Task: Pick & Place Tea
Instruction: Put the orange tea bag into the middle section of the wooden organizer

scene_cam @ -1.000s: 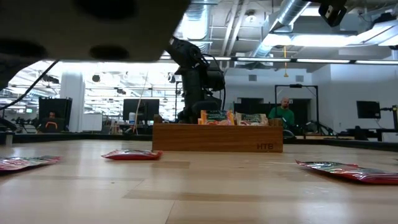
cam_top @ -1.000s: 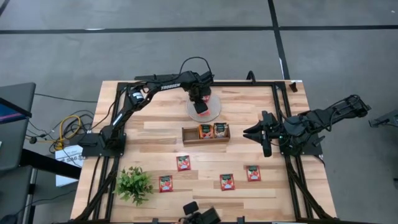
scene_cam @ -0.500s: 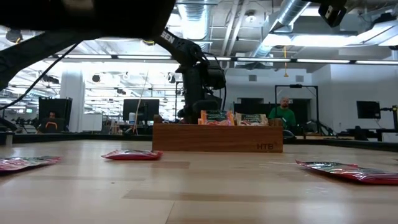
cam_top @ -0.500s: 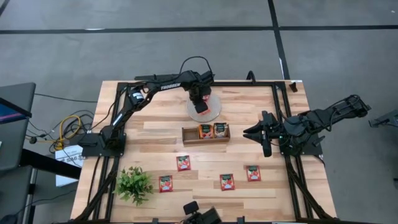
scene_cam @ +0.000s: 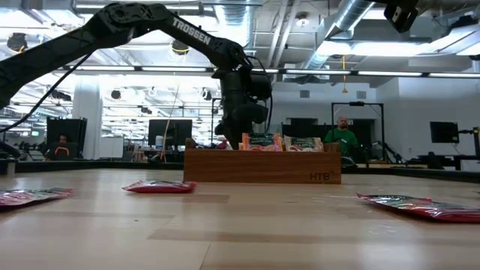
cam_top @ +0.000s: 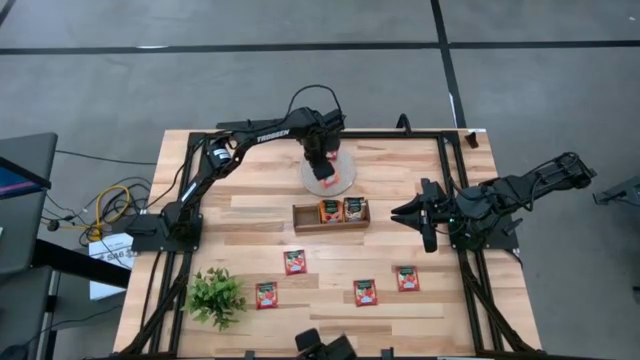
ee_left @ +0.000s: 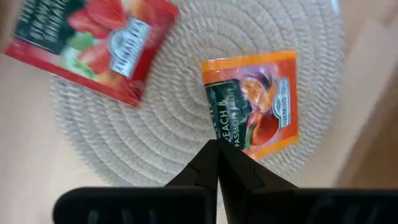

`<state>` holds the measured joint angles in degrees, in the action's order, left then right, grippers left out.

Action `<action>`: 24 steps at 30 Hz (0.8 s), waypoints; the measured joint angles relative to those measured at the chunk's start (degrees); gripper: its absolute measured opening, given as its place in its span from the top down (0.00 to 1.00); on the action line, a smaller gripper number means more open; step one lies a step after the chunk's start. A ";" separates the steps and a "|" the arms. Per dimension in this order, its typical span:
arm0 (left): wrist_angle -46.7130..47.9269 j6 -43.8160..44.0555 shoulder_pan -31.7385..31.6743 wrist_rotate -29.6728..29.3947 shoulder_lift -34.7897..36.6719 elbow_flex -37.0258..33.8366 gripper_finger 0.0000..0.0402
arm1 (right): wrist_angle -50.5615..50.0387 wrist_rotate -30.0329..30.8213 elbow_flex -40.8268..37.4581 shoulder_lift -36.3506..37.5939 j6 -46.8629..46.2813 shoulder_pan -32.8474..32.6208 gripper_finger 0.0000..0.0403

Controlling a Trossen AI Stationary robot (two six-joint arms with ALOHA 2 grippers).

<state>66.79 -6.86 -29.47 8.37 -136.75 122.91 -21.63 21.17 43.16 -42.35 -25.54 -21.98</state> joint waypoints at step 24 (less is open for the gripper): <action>6.52 -0.06 5.79 -0.34 13.57 4.00 1.00 | -0.15 -0.04 0.02 0.02 0.02 -0.01 0.81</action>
<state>73.31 -6.92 -23.68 8.03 -123.18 126.91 -21.78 21.12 43.18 -42.33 -25.52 -21.99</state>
